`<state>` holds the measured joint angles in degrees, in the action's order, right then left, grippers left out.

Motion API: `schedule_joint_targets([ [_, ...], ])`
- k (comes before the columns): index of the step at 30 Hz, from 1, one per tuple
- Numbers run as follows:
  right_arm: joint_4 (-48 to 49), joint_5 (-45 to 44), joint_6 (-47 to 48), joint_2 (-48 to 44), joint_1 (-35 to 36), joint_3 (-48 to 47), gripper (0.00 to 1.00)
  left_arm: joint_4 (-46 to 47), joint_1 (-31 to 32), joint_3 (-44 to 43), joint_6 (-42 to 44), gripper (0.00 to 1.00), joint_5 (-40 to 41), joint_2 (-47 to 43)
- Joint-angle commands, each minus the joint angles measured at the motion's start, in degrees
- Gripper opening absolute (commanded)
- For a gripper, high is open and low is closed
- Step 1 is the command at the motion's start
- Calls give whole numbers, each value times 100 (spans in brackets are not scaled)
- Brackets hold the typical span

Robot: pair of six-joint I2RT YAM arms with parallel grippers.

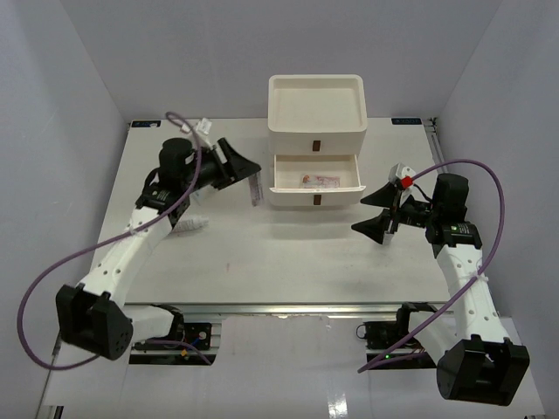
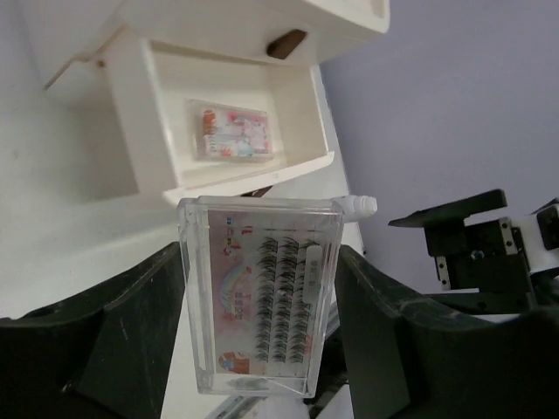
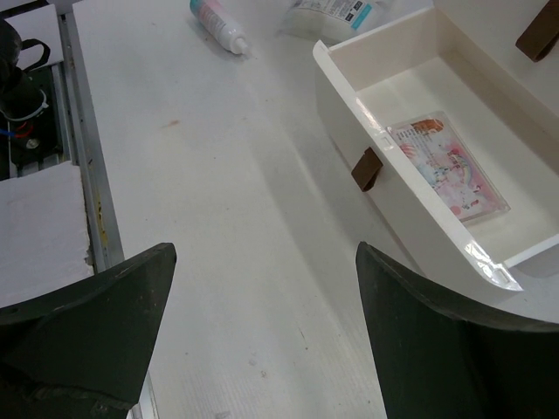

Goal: Organize the makeup

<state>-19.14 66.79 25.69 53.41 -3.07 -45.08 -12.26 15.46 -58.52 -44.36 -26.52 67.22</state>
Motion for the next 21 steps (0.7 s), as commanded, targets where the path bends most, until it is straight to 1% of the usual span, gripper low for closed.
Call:
schedule_joint_targets([
  [1, 161, 106, -20, -54, -115, 91, 90, -281, 1151, -1460, 1337, 0, 511, 1165],
  [5, 172, 149, -27, -59, -199, 119, 90, -1097, 1717, -3065, 2462, 0, 1333, 2076],
  [7, 182, 142, -29, -42, -211, 122, 90, -1309, 1911, -3566, 2921, 0, 1676, 2598],
  [10, 188, 145, -29, -29, -229, 134, 90, -1474, 2193, -4105, 3706, 0, 2243, 2996],
  [15, 226, 167, -46, -7, -246, 165, 90, -1430, 2592, -4563, 5091, 0, 2741, 3382],
  [17, 227, 168, -55, -6, -246, 166, 90, -1425, 2650, -4650, 5740, 0, 2662, 3496],
  [19, 227, 168, -55, 3, -255, 158, 90, -1376, 2690, -4694, 5977, 3, 2661, 3603],
  [21, 235, 159, -55, 10, -256, 175, 90, -1355, 2705, -4686, 6331, 7, 2325, 3677],
])
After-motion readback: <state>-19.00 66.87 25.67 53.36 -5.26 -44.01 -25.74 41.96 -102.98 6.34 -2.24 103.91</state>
